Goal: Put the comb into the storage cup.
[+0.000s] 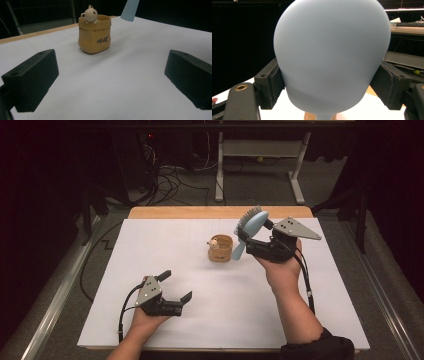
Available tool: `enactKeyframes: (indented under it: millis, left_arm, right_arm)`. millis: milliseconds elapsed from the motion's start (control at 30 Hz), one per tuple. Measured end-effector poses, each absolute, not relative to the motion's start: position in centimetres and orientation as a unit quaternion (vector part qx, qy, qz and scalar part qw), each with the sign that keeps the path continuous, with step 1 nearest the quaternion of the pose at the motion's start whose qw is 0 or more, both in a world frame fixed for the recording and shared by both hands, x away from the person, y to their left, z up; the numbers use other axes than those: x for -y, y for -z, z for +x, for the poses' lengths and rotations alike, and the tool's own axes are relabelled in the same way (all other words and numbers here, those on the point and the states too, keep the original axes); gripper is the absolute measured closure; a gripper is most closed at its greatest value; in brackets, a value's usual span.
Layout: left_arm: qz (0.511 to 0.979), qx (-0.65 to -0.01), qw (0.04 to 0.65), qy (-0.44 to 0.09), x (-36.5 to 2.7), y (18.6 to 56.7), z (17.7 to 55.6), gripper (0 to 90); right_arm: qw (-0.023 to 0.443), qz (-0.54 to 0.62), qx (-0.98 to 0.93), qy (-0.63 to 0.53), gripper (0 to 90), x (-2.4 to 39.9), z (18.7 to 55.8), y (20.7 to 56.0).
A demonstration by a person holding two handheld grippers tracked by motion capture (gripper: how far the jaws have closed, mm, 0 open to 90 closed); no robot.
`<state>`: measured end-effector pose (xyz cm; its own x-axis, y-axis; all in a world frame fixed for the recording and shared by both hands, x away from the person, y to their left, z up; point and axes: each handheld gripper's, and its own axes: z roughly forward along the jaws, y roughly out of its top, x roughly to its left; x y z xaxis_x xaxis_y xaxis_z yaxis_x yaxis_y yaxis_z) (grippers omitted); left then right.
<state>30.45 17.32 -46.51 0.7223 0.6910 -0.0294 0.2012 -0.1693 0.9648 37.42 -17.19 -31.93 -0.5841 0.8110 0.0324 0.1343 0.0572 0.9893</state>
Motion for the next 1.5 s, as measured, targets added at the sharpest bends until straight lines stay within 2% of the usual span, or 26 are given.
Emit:
enactKeyframes:
  millis: [1500]
  left_arm:
    - [0.736,-0.298,0.57,-0.211,-17.5,46.5,30.5,0.0]
  right_arm:
    - [0.305,0.358,-0.66,-0.586,20.7,13.2,42.0,30.8]
